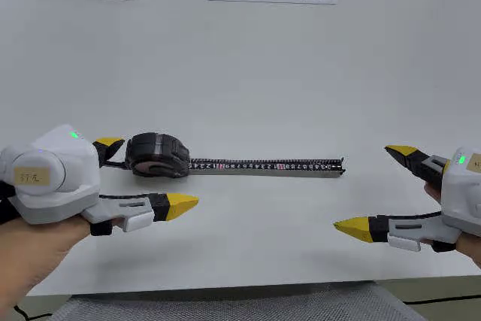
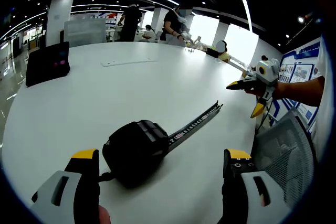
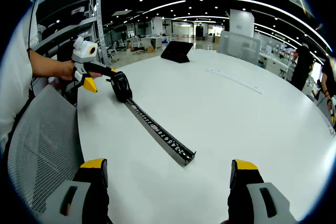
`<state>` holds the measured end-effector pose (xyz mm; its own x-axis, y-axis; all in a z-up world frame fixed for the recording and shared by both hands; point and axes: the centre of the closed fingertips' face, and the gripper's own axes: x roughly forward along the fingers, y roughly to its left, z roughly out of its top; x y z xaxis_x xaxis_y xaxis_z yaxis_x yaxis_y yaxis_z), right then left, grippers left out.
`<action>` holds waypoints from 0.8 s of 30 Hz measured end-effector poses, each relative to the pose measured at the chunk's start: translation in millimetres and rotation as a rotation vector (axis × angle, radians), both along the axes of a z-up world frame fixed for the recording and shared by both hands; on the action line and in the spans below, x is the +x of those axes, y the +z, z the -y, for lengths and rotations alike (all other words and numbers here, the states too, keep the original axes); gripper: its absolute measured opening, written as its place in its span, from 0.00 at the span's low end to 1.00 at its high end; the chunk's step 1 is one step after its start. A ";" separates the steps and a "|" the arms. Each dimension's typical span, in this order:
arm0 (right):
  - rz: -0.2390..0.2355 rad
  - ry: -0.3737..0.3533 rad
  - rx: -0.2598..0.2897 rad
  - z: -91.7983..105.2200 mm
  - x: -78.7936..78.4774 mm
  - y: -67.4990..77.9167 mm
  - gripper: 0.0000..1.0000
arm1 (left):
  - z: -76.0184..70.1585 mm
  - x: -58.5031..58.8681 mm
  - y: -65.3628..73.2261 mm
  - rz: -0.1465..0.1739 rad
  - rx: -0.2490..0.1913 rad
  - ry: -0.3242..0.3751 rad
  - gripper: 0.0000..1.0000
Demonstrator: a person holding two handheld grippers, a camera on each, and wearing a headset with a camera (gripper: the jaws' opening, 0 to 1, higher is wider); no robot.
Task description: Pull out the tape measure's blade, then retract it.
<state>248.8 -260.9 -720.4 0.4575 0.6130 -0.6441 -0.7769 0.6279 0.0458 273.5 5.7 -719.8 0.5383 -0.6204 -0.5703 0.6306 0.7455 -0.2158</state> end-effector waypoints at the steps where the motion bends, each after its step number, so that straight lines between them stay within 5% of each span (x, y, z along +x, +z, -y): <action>1: 0.000 -0.001 0.001 0.0 0.5 0.2 0.96 | 0.2 0.2 -0.1 0.001 0.001 0.000 0.96; 24: -0.004 0.047 -0.026 1.7 12.8 -3.6 0.94 | 4.3 5.1 1.5 -0.002 -0.031 0.112 0.93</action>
